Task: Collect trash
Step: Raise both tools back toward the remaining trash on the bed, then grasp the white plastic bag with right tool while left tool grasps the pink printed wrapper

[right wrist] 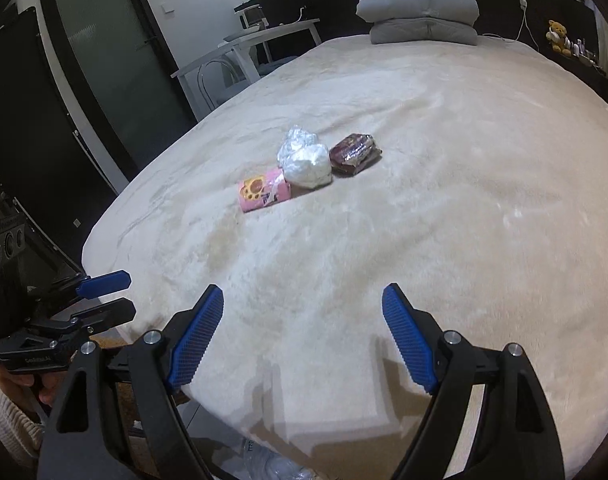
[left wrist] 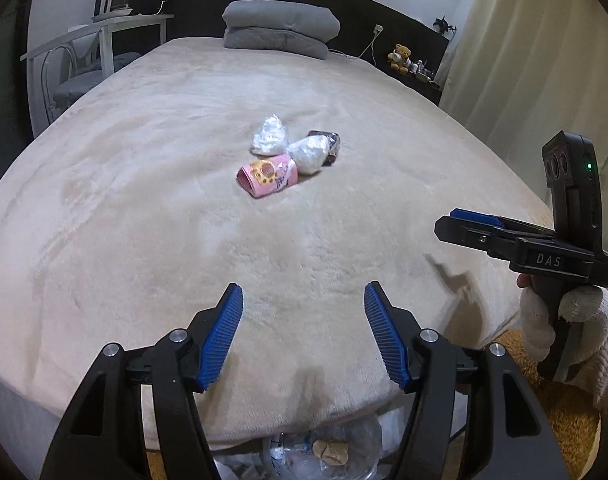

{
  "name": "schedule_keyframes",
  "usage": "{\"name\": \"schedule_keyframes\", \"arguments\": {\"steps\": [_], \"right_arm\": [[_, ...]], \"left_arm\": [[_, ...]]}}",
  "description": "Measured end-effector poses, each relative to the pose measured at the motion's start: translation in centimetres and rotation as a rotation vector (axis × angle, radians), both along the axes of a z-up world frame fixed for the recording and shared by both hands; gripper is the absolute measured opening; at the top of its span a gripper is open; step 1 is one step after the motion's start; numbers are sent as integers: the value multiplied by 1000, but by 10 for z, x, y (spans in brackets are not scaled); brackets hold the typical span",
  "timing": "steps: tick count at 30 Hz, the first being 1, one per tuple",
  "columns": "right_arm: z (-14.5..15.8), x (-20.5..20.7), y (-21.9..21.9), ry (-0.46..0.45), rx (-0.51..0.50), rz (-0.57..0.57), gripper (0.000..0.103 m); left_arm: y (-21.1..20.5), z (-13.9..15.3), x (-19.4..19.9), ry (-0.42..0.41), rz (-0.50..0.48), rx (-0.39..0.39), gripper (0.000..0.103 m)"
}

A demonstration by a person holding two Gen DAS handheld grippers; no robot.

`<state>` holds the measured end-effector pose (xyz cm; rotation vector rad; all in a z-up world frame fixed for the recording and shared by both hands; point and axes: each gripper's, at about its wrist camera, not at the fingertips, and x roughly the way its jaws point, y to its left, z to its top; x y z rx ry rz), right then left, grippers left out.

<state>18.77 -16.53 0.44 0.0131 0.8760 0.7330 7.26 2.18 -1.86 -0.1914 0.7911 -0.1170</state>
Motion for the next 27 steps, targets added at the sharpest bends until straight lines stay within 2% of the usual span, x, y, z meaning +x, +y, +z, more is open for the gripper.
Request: {"name": "schedule_keyframes", "arguments": {"steps": [4,6,8,12,14,19,23,25,27], "right_arm": [[-5,27,16,13,-13,-17,81],[-6,39,23,13,-5,-36,88],[-7,52,31,32,17,-49,89],[-14,77,48,105,72,-72,90],[-19,88,57,141,92,-91,90],[-33,116,73,203,125,-144,90],[-47,135,80,280,155,-175,90],[-50,142,84,284,156,-185,89],[-50,147,88,294,170,-181,83]], "left_arm": [[11,7,24,-30,-24,27,62],[16,8,37,-38,-31,35,64],[22,8,48,-47,-35,26,81],[27,10,64,-87,-71,43,88],[29,8,71,-93,-96,52,97],[36,-3,87,-89,-100,88,97],[44,-7,94,-93,-86,58,97],[46,-9,97,-92,-79,43,97],[46,-12,102,-81,-70,50,97]]}}
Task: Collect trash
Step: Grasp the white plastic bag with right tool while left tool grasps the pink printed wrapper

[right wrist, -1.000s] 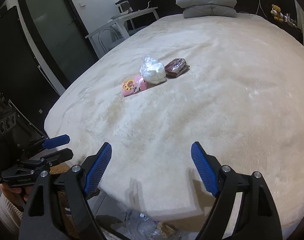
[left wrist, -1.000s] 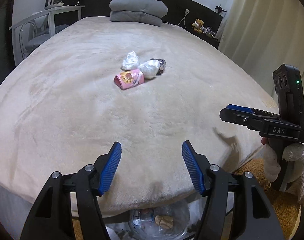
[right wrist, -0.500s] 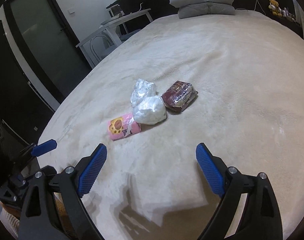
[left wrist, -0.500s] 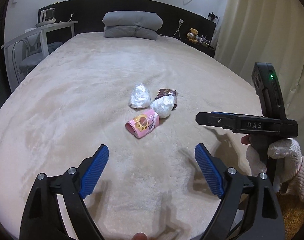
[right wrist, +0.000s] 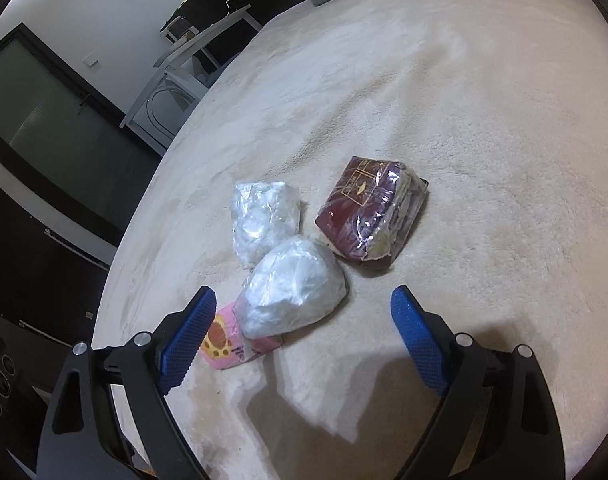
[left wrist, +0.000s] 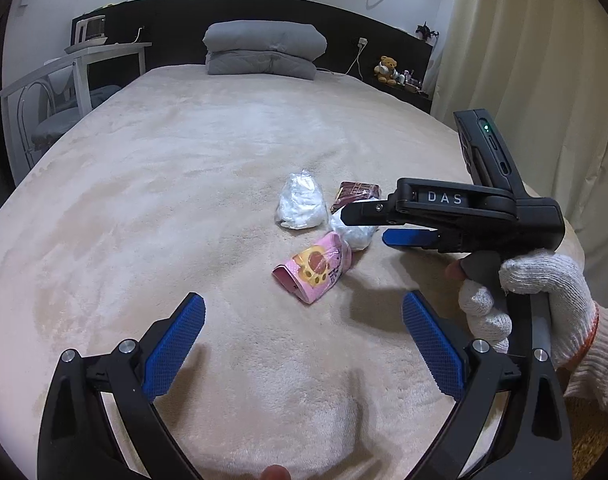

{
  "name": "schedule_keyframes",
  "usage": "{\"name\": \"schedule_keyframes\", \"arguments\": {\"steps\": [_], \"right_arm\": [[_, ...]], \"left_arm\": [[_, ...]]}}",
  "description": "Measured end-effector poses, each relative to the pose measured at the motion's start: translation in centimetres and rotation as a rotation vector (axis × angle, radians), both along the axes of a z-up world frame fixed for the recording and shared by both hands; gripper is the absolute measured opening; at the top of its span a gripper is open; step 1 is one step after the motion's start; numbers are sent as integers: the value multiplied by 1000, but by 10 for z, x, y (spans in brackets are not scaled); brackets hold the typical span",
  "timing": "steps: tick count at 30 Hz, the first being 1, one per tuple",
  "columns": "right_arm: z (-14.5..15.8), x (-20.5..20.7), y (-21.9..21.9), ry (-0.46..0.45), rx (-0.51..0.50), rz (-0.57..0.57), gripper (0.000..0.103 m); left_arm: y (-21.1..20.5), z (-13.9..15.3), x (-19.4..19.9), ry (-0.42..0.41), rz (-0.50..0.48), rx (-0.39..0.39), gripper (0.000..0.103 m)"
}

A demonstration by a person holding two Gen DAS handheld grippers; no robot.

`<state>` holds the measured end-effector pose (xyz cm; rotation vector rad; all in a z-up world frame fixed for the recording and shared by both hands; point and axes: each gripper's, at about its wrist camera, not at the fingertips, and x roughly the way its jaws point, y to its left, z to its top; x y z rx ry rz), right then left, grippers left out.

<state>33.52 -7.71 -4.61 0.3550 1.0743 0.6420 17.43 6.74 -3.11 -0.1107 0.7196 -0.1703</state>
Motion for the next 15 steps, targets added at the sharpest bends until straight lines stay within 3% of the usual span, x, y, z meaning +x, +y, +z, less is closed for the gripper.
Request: {"name": "schedule_keyframes", "arguments": {"steps": [2,6,15], "right_arm": [[-1,6,4,10,7,-3,78],[-4,6,4,23,5,-4,56],[21,-14,-14,-40,30,9,54]], "left_arm": [[-1,-2,2,2,-3,10,97],[-4,-6,4,11,-7,28,97],[-7,-9,9,19,-5,59,97]]}}
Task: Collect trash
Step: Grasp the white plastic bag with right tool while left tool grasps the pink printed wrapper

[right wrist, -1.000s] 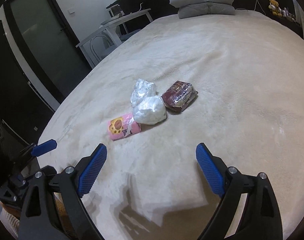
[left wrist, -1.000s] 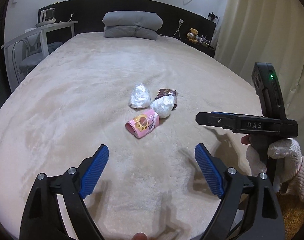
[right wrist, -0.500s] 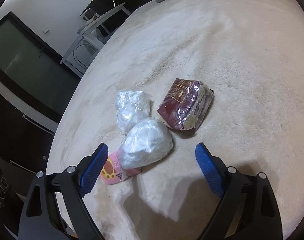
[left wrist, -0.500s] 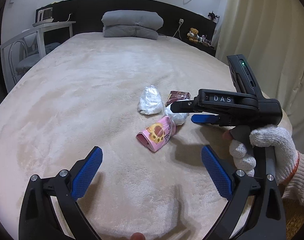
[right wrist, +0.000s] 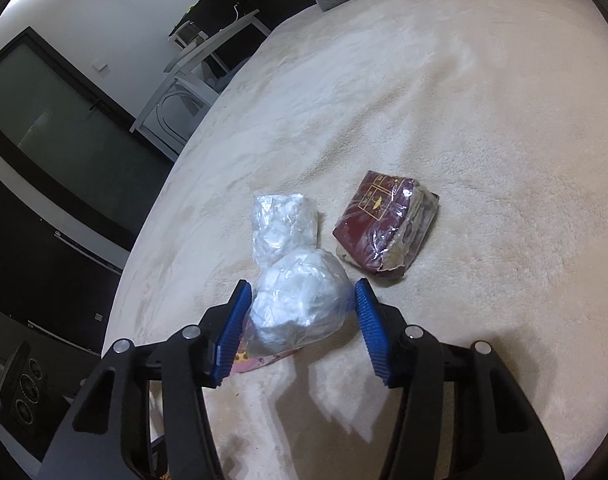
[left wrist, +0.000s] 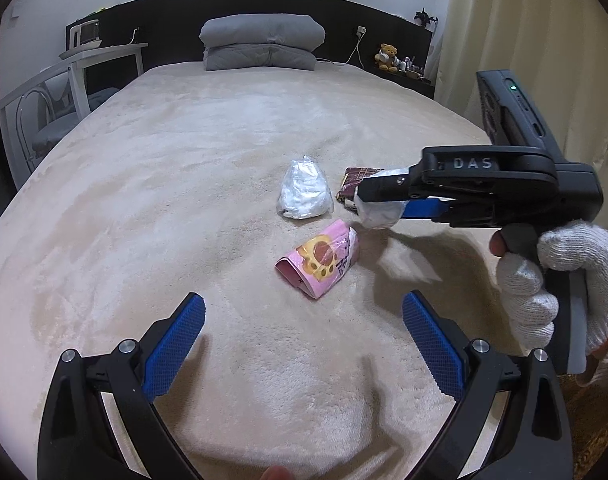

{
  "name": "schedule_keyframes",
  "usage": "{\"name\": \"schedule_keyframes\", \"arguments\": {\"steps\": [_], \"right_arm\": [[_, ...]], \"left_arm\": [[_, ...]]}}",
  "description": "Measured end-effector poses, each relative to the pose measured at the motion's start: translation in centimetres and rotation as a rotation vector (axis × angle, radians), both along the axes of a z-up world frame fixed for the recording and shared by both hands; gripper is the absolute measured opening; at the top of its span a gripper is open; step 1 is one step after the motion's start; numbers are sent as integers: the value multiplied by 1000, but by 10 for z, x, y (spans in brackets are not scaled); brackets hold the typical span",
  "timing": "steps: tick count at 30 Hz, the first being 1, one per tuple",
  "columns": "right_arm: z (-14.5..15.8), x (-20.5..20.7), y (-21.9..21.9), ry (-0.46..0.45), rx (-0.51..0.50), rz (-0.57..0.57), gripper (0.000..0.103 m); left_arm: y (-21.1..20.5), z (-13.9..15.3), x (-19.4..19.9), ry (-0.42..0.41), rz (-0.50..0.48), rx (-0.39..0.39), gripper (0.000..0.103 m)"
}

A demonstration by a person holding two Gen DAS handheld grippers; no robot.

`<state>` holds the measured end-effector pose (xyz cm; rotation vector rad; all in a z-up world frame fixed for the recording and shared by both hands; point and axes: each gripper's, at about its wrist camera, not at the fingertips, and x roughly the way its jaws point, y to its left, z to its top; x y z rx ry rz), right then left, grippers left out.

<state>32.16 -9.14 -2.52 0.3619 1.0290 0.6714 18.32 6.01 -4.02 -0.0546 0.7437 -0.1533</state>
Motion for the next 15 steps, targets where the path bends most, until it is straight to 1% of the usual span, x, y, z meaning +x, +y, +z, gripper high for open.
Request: {"name": "schedule_keyframes", "arguments": {"steps": [4,9,12,15], "right_arm": [[13,-12,-9,-33,-8,3,54],[24,-27,-28,-64,-3,6,54],[28,-35,-40,-82,-14,8,54],[31,-40,-50,-101,-30,4,54]], "left_arm": [[-7,0,7,4,-1,2,97],[-17,-5,22,9,-19,25,97],[-19,-10,32,21,-7,35,97],[-19,-16,43,54,30,27,97]]}}
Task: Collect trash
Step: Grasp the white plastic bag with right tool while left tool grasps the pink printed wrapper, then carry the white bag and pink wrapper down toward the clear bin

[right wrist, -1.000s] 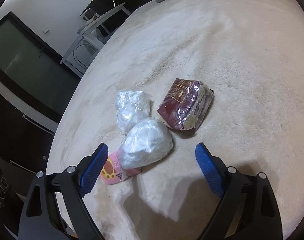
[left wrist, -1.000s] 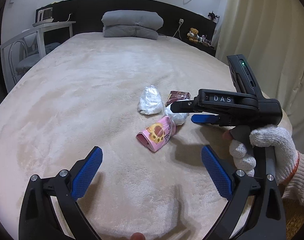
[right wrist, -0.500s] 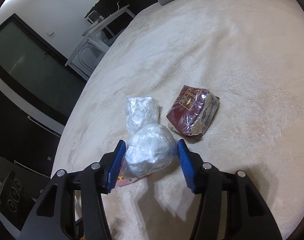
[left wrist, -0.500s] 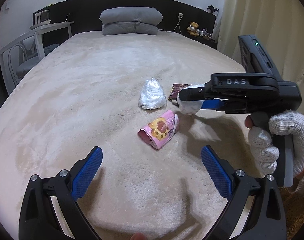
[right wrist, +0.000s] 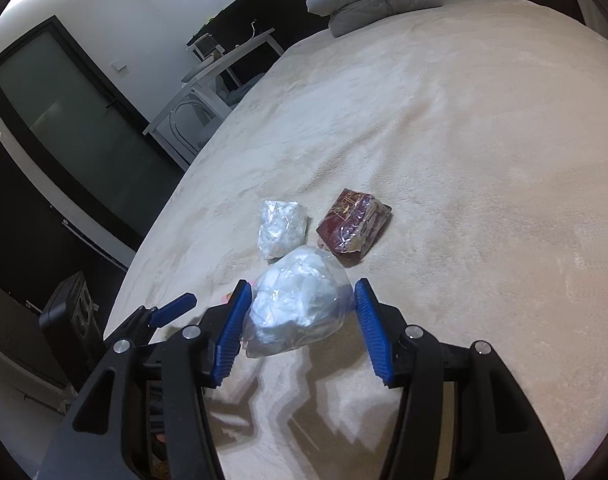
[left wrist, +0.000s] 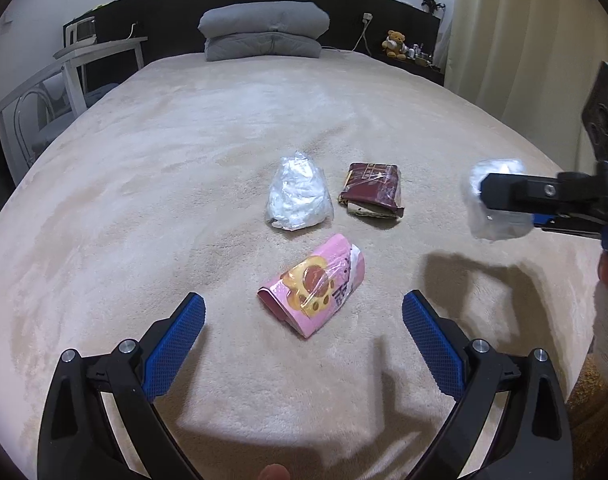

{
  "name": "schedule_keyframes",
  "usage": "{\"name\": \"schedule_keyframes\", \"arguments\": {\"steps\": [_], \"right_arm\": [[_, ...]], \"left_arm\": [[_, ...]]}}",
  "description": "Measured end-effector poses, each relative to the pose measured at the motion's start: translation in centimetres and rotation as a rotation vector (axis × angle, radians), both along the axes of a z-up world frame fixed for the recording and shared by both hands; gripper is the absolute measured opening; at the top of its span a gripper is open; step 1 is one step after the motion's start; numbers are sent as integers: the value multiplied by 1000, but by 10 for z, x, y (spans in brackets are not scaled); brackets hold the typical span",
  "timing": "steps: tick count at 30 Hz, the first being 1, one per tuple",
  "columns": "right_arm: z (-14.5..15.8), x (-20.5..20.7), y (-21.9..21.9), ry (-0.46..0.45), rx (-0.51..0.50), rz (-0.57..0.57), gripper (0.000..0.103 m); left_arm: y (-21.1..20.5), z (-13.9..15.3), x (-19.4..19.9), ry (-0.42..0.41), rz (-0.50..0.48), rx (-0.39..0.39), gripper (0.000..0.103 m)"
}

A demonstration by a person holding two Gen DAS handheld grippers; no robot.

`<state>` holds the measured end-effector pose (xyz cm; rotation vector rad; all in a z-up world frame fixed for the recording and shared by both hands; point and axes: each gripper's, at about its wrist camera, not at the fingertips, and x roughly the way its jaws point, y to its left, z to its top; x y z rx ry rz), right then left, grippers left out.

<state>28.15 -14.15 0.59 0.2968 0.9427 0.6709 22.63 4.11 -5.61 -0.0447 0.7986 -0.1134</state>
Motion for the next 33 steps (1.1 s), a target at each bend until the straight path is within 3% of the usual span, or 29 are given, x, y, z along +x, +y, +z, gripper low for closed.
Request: {"name": "schedule_keyframes", "arguments": {"steps": [8,16,18,20,21,33], "right_arm": [[1,-2,-23,-5,-10,-15,54],[3,-4,-36,-10,-16,-23,54],[2,-5,-37,-10,-18,-22,54],[2,-5,-37,-12,-22,-19,54],[2,-5,-38,-13,-24,-19,54],[0,-5,-43,4,-3,-17,54]], "left_arm": [[-10,-12,27,100,121,-78,97],[-7,-18,43,141,273,-182,95],[-6,-17,45,129,307,-193,90],[-7,-18,47,140,352,-159,68],[-6,-18,47,141,363,-157,67],[-6,1,36,83,332,-139,64]]}}
